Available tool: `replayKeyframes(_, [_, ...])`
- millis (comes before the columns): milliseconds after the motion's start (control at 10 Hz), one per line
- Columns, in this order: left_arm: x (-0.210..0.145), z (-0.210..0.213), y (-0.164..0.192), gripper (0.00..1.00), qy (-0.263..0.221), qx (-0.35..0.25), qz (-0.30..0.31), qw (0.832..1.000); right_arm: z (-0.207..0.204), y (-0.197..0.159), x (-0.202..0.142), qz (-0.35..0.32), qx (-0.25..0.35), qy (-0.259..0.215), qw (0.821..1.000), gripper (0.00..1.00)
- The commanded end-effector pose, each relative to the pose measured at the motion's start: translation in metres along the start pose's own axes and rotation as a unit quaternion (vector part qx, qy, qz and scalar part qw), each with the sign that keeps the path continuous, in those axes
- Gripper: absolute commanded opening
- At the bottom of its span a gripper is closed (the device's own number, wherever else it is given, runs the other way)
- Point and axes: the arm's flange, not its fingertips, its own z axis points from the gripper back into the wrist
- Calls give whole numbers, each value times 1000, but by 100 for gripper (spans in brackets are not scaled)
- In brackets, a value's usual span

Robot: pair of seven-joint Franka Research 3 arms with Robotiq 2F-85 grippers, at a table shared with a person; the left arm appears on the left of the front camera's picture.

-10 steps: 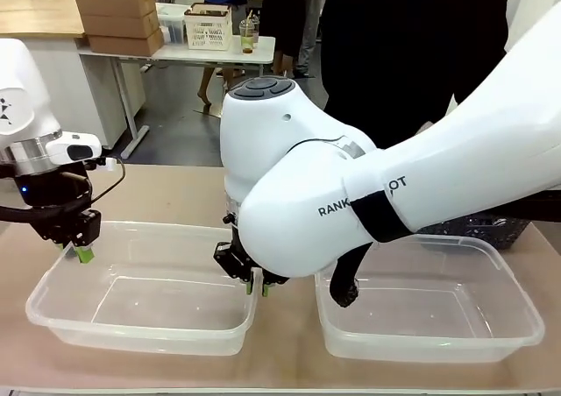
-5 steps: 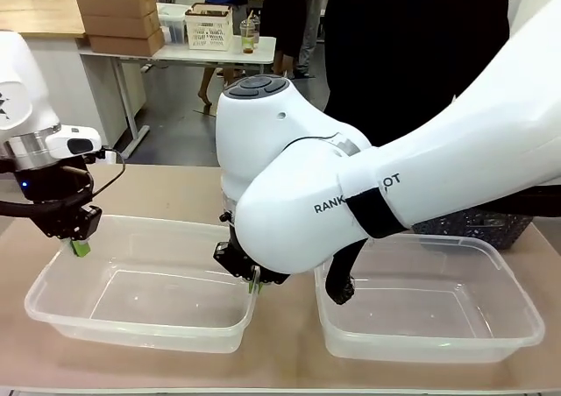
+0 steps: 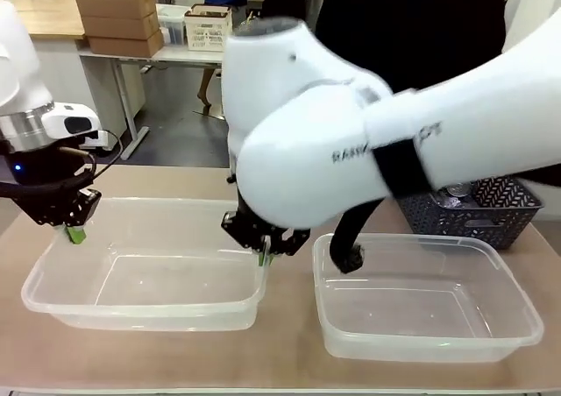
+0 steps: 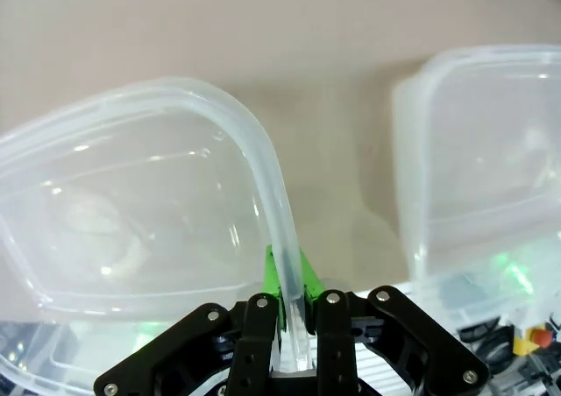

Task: Sort the waste into each basket.
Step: Pick up the Organizing box on the left side of the table and lift it.

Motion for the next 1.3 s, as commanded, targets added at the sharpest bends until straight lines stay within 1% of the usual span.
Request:
replayKeyframes(0, [3, 48, -14, 0, 0, 35, 29, 999, 34, -44, 11, 32, -52, 23, 998, 0])
replayKeyframes(100, [15, 77, -26, 0, -20, 29, 31, 999, 45, -57, 18, 57, -52, 30, 997, 0])
replayKeyframes(200, [-5, 23, -18, 0, -6, 7, 11, 1000, 48, -69, 19, 105, -32, 53, 993, 0])
replayKeyframes(300, [-5, 23, -18, 0, -6, 7, 11, 1000, 40, -25, 2, 33, -9, 12, 999, 0])
replayKeyframes(500, [-5, 23, -18, 0, -6, 7, 11, 1000, 40, -25, 2, 33, -9, 12, 999, 0])
replayKeyframes(600, [-4, 35, -36, 7, 0, -2, 13, 1000, 50, -31, 5, 57, -1, 22, 998, 5])
replayKeyframes(700, [5, 50, -49, 7, -35, -28, 29, 999, 34, -35, 26, 64, -16, 36, 997, 5])
replayKeyframes(800, [18, 70, -65, 7, -53, -59, 64, 995, 29, -45, 43, 118, -8, 32, 993, 5])
replayKeyframes(900, [30, 87, -83, 7, -75, -83, 96, 989, 29, -59, 57, 94, -24, 33, 995, 5])
replayKeyframes(1000, [43, 97, -105, 7, -86, -91, 124, 984, 37, -79, 66, 72, -50, 17, 996, 5])
replayKeyframes(1100, [48, 97, -126, 7, -80, -88, 160, 980, 48, -102, 68, 65, -47, 6, 997, 5])
replayKeyframes(1200, [56, 92, -145, 7, -94, -74, 194, 974, 58, -126, 69, 61, -43, 5, 997, 5])
